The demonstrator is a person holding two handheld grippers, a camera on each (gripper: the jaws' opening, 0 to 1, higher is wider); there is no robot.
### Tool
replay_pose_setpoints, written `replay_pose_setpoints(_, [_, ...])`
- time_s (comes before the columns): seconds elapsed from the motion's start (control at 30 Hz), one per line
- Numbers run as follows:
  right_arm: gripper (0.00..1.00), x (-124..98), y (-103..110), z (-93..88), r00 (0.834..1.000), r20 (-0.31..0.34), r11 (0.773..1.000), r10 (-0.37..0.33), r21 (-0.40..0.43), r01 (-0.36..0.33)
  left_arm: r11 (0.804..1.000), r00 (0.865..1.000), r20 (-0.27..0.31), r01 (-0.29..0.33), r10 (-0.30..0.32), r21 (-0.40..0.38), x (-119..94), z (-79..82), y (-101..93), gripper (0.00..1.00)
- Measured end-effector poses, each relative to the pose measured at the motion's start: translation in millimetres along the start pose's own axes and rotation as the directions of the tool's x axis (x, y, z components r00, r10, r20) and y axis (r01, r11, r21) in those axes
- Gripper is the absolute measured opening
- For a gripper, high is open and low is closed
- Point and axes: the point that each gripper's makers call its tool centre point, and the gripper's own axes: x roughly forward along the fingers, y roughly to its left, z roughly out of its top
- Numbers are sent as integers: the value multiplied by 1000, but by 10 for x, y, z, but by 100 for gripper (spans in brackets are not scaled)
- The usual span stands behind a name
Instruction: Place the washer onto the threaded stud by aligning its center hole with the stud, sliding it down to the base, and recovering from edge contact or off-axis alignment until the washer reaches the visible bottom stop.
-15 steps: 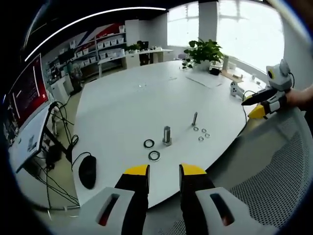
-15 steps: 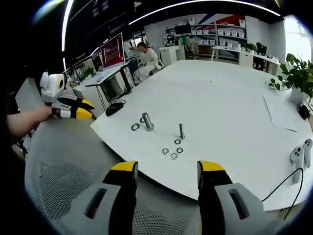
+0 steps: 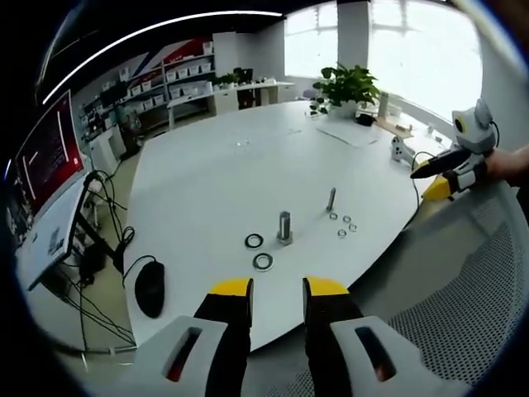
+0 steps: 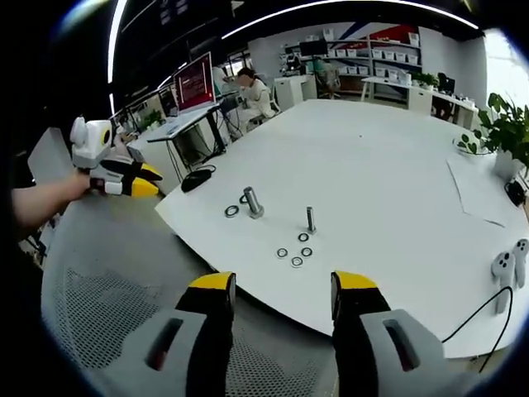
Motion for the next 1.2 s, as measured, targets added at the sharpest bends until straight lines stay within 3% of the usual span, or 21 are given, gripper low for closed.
replay_pose_setpoints(0.9, [50, -21, -57, 27, 1000, 20, 999, -18, 29, 18, 1000, 999, -37, 8, -9, -18, 24, -44, -6, 22])
replay_pose_setpoints(1.03, [50, -23, -57, 11, 1000, 16, 999, -17, 31, 16, 999, 995, -96, 29, -28, 16, 77, -96, -71, 23])
replay_pose_setpoints(1.2, [50, -31, -60, 34, 999, 29, 999, -14, 48, 13, 999, 979, -200, 32, -24, 38, 123, -226, -57, 26])
